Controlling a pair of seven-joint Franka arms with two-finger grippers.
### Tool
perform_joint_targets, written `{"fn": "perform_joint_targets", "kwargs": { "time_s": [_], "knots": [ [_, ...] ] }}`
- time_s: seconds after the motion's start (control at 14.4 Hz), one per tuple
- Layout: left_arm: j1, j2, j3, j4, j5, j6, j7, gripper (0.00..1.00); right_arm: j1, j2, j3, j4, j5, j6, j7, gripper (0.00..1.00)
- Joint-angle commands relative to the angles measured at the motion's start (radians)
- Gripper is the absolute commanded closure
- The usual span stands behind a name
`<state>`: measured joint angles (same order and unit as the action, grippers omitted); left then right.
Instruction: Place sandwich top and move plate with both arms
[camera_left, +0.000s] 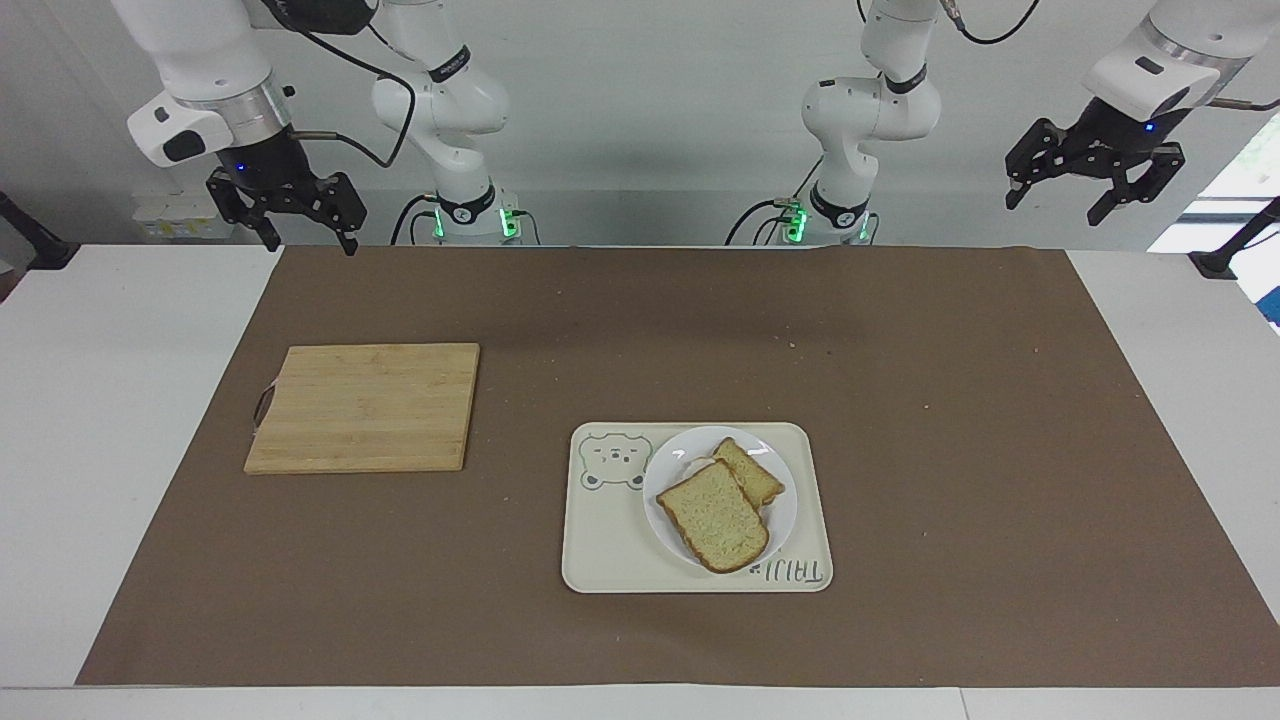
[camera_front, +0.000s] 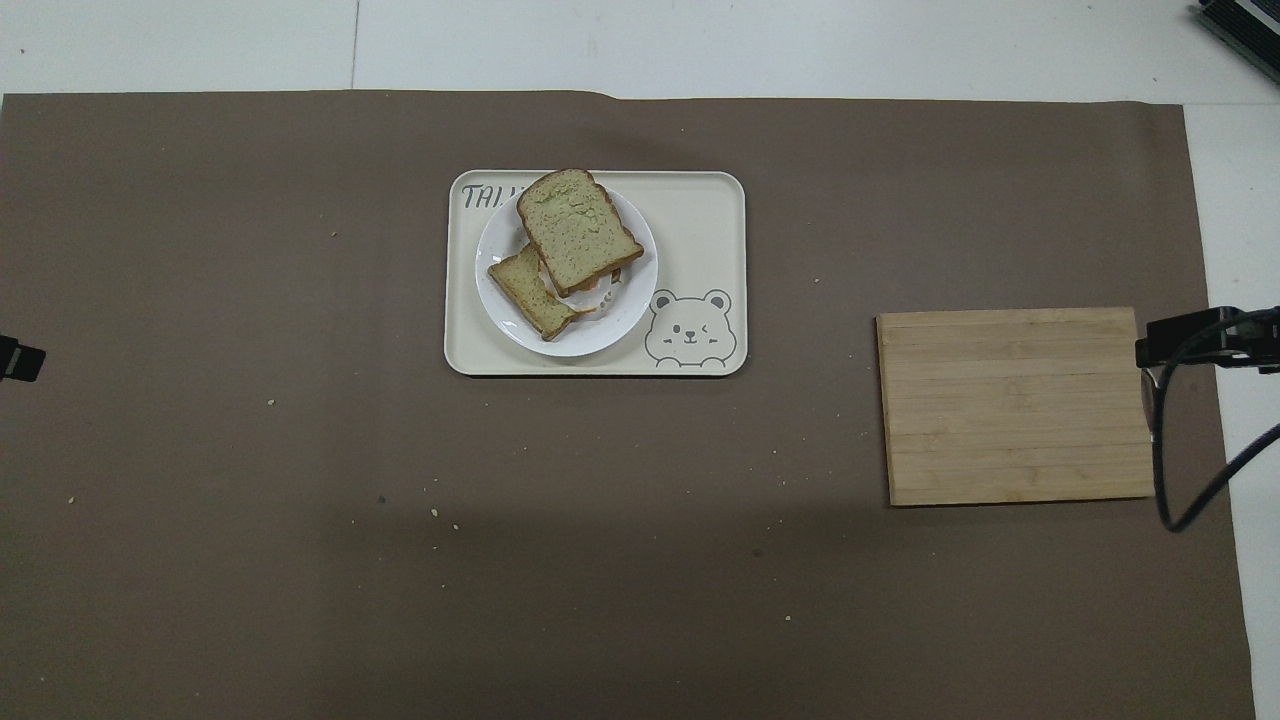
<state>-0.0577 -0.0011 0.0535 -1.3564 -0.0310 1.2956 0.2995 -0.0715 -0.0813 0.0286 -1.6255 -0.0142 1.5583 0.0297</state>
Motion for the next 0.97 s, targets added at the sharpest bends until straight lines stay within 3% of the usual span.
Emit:
{"fn": "perform_joint_targets", "kwargs": {
  "time_s": [0.0, 0.63, 0.9],
  "knots": [
    [0.094, -0.031, -0.102, -0.038, 0.023, -0.013, -0.013, 0.00, -0.011, -0.008, -0.001, 0.001, 0.002, -0.018, -0.028, 0.00],
    [0.099, -0.004, -0.093, -0.010, 0.036, 0.010, -0.029, 0.00, -0.011, -0.008, -0.001, 0.001, 0.002, -0.026, -0.031, 0.00],
    [0.095, -0.007, -0.096, -0.012, 0.052, 0.018, -0.128, 0.00, -0.011, -0.008, -0.003, 0.001, 0.002, -0.026, -0.031, 0.00]
  ]
}}
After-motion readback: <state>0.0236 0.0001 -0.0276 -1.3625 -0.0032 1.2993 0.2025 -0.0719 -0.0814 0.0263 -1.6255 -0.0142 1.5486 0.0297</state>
